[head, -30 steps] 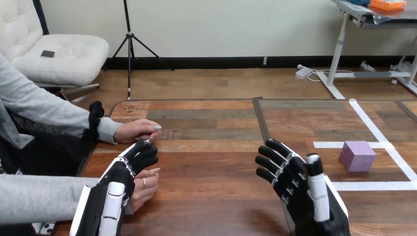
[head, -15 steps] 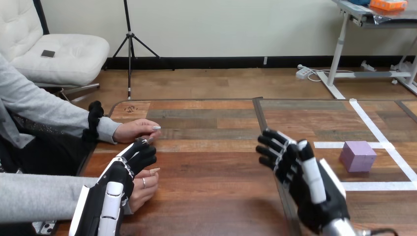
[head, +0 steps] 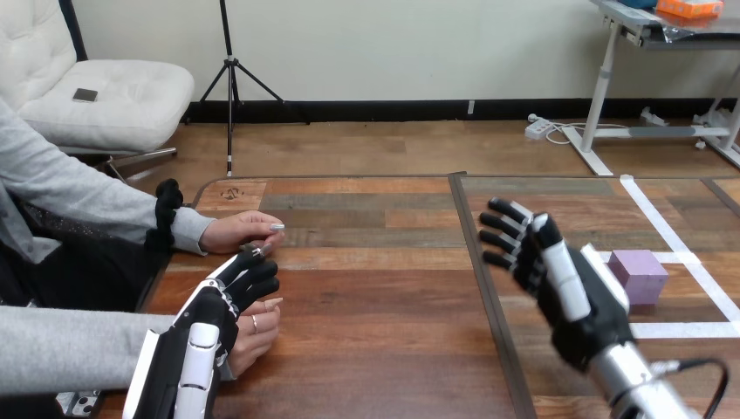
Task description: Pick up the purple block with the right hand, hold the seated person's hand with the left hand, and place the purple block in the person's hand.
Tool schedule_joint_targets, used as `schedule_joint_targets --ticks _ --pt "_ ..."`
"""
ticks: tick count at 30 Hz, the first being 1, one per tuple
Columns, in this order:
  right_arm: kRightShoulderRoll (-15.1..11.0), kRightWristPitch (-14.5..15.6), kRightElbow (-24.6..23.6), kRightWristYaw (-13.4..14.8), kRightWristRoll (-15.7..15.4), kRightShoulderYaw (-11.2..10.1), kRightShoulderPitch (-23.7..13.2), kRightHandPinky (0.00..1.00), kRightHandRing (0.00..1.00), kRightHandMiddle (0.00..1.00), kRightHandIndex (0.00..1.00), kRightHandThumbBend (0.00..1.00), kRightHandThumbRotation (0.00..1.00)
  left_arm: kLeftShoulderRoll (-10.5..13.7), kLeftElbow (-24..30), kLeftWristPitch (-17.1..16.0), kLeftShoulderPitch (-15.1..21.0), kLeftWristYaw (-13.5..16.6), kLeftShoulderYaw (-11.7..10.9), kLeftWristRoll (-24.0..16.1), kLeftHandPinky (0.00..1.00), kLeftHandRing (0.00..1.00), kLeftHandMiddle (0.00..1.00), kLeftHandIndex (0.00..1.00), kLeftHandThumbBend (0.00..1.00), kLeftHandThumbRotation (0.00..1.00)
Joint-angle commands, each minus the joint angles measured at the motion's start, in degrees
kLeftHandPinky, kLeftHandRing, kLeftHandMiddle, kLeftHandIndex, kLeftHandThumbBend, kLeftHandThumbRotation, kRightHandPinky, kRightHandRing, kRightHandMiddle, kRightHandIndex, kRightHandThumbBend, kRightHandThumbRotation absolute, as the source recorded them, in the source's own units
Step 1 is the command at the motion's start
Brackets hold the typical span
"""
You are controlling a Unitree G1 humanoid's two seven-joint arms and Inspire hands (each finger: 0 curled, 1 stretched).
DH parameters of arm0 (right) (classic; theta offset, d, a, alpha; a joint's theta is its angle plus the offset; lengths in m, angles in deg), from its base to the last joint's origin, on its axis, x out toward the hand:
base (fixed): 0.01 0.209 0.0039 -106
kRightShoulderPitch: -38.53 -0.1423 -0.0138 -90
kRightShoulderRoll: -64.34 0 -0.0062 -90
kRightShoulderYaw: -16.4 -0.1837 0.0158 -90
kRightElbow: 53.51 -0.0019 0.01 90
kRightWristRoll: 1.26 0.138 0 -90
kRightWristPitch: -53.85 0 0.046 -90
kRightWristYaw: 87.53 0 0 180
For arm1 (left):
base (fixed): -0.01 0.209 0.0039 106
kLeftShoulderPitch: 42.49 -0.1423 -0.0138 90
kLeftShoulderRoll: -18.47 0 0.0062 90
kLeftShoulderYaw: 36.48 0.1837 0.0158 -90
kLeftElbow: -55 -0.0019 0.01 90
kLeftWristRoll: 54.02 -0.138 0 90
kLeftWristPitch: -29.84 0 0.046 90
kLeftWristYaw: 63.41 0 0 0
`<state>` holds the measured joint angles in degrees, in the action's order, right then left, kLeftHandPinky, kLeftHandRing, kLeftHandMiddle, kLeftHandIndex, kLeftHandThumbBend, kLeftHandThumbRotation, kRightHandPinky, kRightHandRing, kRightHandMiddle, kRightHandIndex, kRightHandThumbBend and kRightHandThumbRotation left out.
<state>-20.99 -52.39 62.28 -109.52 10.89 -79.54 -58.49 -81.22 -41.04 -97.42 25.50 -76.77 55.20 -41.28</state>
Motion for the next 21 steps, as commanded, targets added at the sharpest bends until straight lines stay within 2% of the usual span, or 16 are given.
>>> schedule_joint_targets --ticks 1,5,10,15,21 --pt "-4.3 -5.6 6.7 3.2 -2.7 -3.1 -14.7 0.82 0.87 0.86 0.86 0.79 0.89 -1.5 1.6 -0.6 4.1 -0.1 -0.2 -0.1 0.93 0.81 0.81 0.81 0.55 1.0" --pt "-5.4 -6.4 9.7 3.9 -3.3 -3.4 -17.3 0.81 0.86 0.86 0.85 0.77 0.88 -2.0 0.7 -1.8 4.5 -0.2 -0.3 0.2 0.93 0.81 0.8 0.81 0.54 1.0" --pt "-6.4 -7.9 13.6 6.5 -5.0 -3.6 -20.4 0.8 0.84 0.84 0.83 0.73 0.88 -1.5 1.4 -0.9 4.1 -0.1 -0.3 -0.2 0.94 0.81 0.8 0.8 0.55 1.0" --pt "-7.7 -8.5 17.9 7.3 -5.5 -3.8 -23.6 0.79 0.83 0.83 0.82 0.69 0.87 -1.6 1.3 -1.0 4.2 0.0 -0.4 -0.3 0.94 0.81 0.8 0.8 0.55 1.0" --pt "-9.4 -9.0 22.9 8.6 -6.3 -3.9 -27.4 0.79 0.84 0.83 0.82 0.7 0.84 -1.6 1.4 -1.0 4.2 0.3 -0.5 -0.6 0.93 0.81 0.81 0.81 0.56 1.0"
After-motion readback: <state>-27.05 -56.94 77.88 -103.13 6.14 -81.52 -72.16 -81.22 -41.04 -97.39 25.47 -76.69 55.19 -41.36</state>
